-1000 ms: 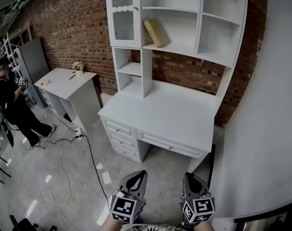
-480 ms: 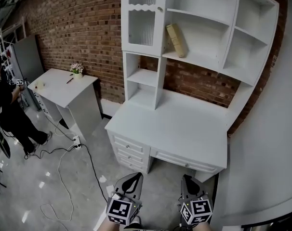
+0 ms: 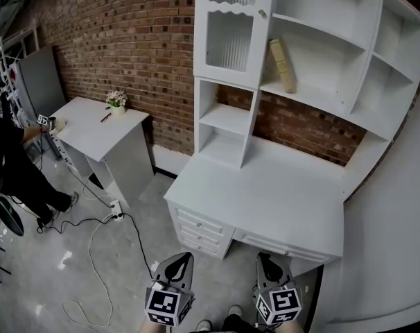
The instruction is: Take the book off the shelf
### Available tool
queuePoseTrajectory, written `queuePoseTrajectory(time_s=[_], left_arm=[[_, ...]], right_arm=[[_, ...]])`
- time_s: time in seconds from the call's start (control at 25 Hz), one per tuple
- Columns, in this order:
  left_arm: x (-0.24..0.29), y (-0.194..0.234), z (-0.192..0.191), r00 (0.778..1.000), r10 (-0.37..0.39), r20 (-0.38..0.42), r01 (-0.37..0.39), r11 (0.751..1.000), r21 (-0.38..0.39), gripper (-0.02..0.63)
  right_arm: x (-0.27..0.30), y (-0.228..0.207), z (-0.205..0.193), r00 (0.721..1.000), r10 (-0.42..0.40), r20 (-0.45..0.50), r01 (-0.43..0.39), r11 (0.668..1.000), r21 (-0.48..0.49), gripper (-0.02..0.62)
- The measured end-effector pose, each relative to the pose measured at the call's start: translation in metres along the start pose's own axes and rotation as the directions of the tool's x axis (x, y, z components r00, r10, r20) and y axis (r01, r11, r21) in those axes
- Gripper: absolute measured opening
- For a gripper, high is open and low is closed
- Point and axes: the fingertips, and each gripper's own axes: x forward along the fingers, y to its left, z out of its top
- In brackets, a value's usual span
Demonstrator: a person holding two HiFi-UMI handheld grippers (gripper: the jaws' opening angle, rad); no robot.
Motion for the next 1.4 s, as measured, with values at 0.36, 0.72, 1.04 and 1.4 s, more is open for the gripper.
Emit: queuePoseTrajectory(time_s=[0.36,0.72,1.04,1.4], left_arm=[[0.087,0.036,0.011,0.999,0.052,0.004,-0.052,0.999,0.007,0.009],[0.223,0.063,0.076,0.992,0.110,0.067,-0.114,0.992,0.054,0.009],[0.337,0.054,0.102,0.996,0.044,0.082,-0.051,0.995,0.085,0.009],[0.434,0.050,0.138,0.986,-0.106,0.125,0.081,0.978,0.192,0.009]], right_arm=[[0.104,-0.042,0.019,0.997,0.057,0.045,-0.057,0.998,-0.009,0.008],[0.221,-0.128,0.089,0.981,0.132,0.140,-0.131,0.991,-0.018,0.008],[0.278,-0.216,0.113,0.984,0.064,0.167,-0.061,0.998,-0.023,0.008],[0.321,-0.267,0.144,0.974,-0.050,0.222,0.051,0.999,0.000,0.008]])
